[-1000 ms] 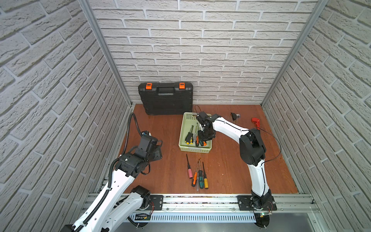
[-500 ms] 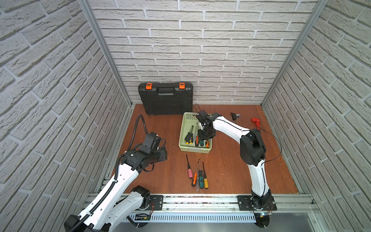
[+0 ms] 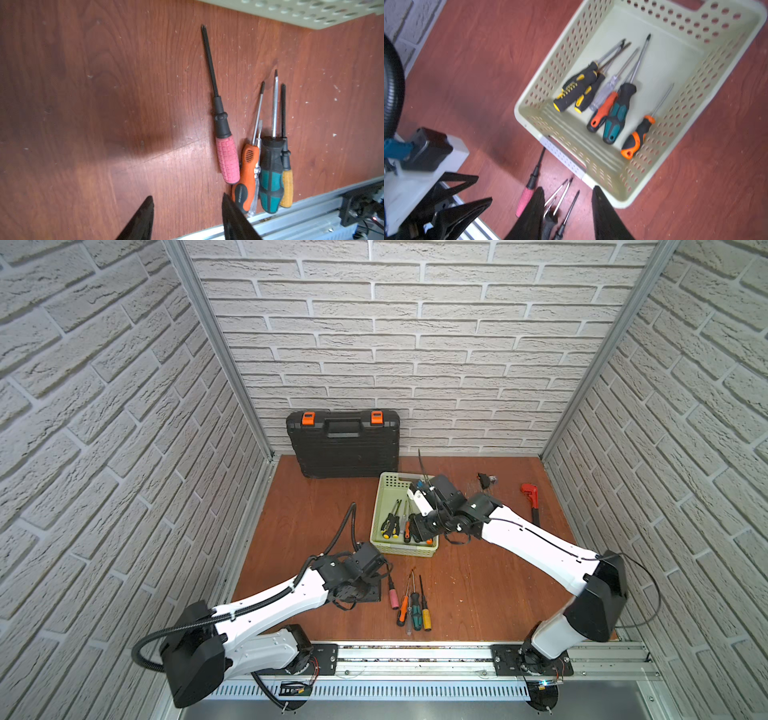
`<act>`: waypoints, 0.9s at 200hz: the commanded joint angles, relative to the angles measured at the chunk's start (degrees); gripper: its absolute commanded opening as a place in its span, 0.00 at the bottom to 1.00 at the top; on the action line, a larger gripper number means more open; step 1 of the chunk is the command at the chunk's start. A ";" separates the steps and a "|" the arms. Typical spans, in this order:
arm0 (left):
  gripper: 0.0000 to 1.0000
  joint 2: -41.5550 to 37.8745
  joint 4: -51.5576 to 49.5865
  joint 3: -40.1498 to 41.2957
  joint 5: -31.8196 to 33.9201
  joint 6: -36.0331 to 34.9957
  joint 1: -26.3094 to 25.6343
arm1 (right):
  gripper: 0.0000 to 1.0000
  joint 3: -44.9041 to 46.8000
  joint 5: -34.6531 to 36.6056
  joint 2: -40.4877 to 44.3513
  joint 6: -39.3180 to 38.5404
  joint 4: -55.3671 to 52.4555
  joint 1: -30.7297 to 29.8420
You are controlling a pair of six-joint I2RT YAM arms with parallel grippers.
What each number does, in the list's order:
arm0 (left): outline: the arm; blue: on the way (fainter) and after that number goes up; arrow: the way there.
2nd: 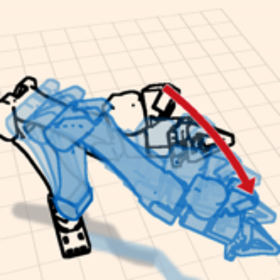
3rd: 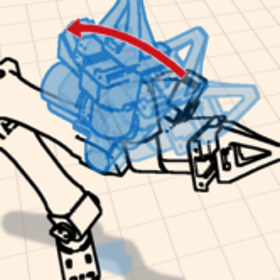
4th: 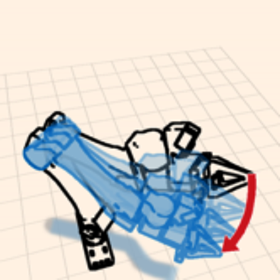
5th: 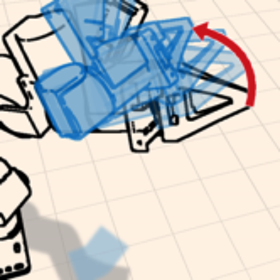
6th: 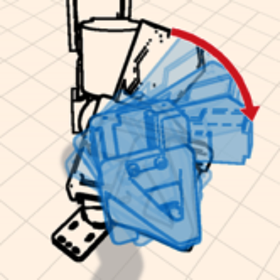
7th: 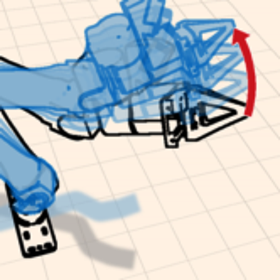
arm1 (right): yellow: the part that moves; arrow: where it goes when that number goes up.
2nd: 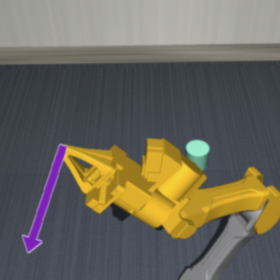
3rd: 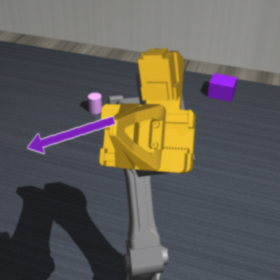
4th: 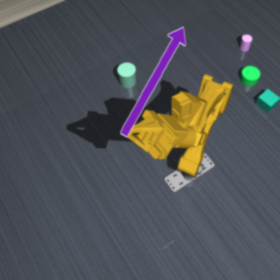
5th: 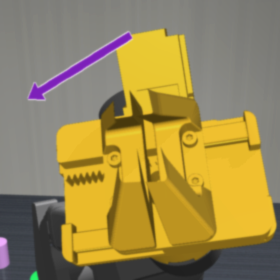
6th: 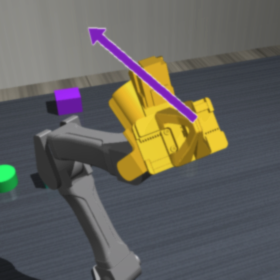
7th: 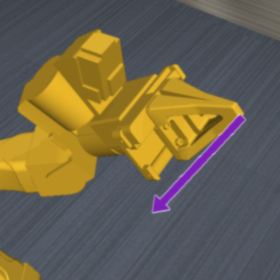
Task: Put the screwdriver in the bin
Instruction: Pick up the screwdriver from the bottom-center of the table.
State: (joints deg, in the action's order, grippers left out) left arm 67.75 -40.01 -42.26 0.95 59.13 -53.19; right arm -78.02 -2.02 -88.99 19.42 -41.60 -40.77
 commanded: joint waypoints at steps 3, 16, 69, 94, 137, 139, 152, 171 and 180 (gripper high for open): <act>0.53 4.53 3.87 -3.95 4.87 3.65 -2.64 | 0.40 9.35 -3.50 5.64 2.78 8.49 -0.76; 0.53 7.09 5.01 -4.96 4.97 4.41 -3.35 | 0.40 13.31 -3.99 8.25 2.86 10.22 -1.40; 0.54 17.17 5.90 -8.99 2.12 3.97 -4.22 | 0.40 24.46 -0.80 17.22 4.53 13.20 -2.22; 0.53 19.98 7.00 -8.70 0.75 4.28 -4.47 | 0.40 26.98 -0.53 20.08 5.58 14.39 -2.25; 0.51 22.00 7.32 -8.36 0.77 4.85 -4.43 | 0.40 28.60 -0.66 20.40 5.98 14.77 -2.21; 0.51 22.06 7.45 -8.30 0.73 4.85 -4.46 | 0.40 28.66 -0.74 20.30 6.05 14.83 -2.25; 0.50 22.64 8.81 -7.82 0.34 4.35 -4.31 | 0.40 28.88 -1.11 19.77 6.37 15.19 -2.21; 0.47 24.02 9.07 -8.05 -0.20 3.69 -3.94 | 0.40 29.12 -1.77 19.13 6.90 15.65 -2.21; 0.46 24.66 9.07 -8.06 -0.36 3.62 -3.93 | 0.40 29.20 -1.90 19.09 7.16 15.76 -2.26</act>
State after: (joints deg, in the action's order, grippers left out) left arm 90.76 -32.08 -50.28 0.97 63.07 -57.39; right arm -49.45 -3.29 -69.47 25.23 -28.56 -42.78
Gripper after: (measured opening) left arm 0.471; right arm 0.401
